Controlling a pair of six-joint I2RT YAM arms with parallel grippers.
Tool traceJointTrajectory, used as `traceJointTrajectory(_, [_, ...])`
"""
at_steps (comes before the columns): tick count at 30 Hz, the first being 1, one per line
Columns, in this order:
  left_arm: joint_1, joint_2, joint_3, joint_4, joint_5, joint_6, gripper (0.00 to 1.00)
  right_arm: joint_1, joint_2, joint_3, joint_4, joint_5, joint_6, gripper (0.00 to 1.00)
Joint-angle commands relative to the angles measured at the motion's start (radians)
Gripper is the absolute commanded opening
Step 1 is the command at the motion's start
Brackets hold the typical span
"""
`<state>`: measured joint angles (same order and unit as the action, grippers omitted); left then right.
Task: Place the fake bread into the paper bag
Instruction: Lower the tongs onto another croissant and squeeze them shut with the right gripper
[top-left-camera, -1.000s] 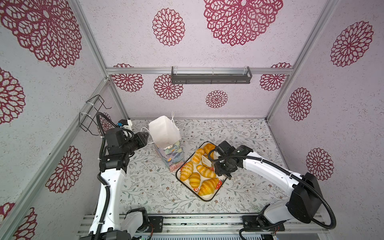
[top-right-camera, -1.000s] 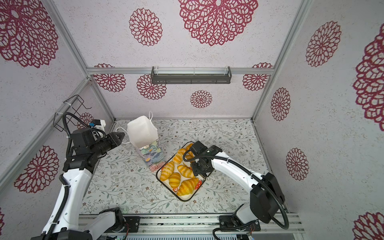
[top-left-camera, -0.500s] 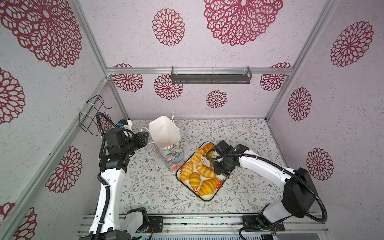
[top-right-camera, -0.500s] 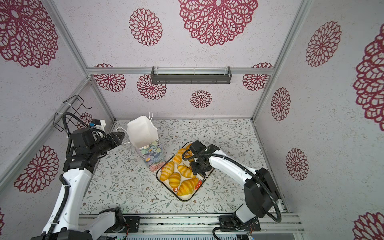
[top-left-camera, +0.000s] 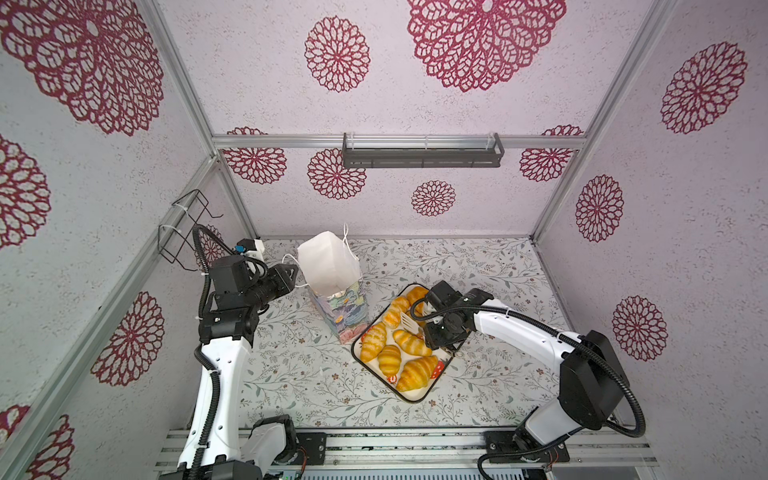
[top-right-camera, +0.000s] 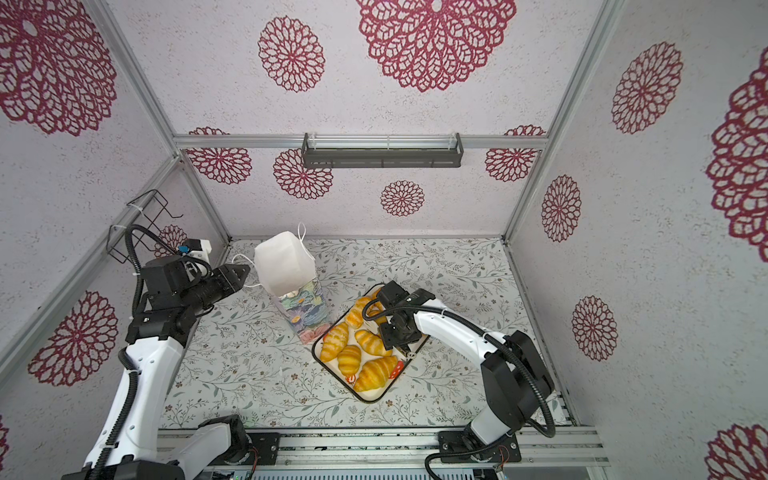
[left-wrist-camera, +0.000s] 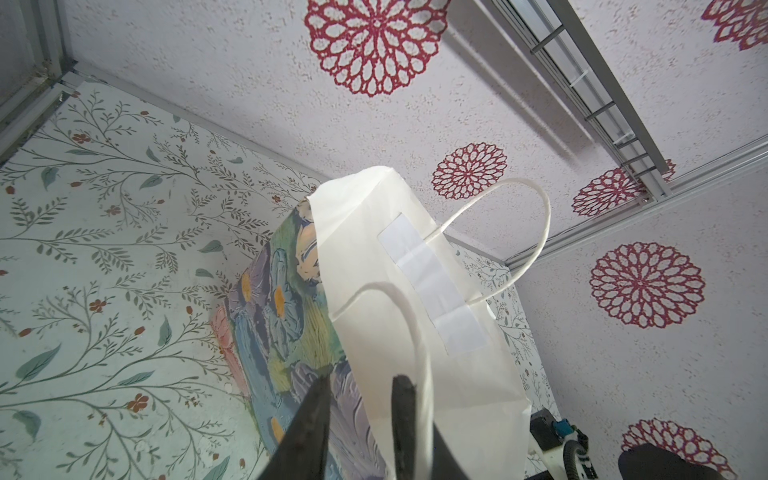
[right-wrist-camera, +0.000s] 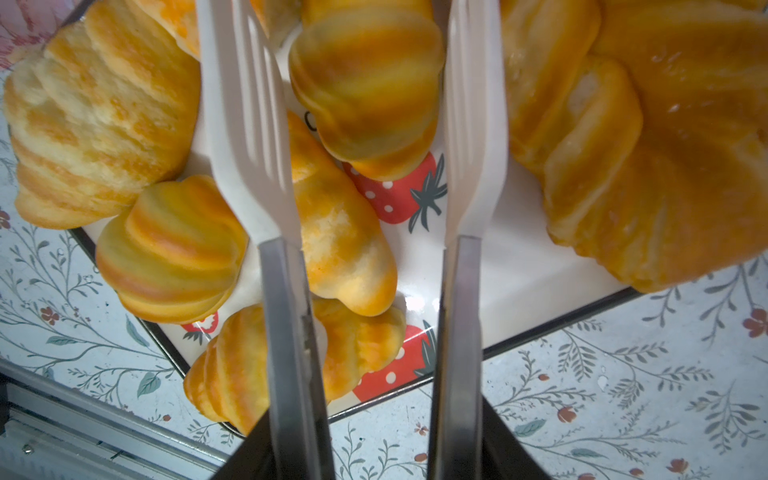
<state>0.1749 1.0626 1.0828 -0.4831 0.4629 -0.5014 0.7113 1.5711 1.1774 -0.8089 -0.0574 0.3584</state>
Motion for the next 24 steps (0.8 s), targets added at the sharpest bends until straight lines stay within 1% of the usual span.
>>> traceJointTrajectory(1, [-0.001, 0.002, -0.003, 0.021, 0.007, 0.008, 0.30, -0.006, -0.005, 0.027, 0.009, 0.009, -0.015, 0.51])
traceJointTrajectory(5, [-0.001, 0.002, -0.003, 0.021, 0.007, 0.008, 0.30, -0.006, -0.017, 0.027, 0.005, 0.010, -0.015, 0.44])
traceJointTrajectory(14, [-0.003, 0.004, -0.004, 0.023, 0.008, 0.007, 0.30, -0.006, -0.070, 0.021, -0.023, 0.027, -0.013, 0.35])
traceJointTrajectory(24, [-0.003, 0.004, -0.004, 0.024, 0.009, 0.005, 0.30, -0.006, -0.139, 0.025, -0.077, 0.045, -0.003, 0.30])
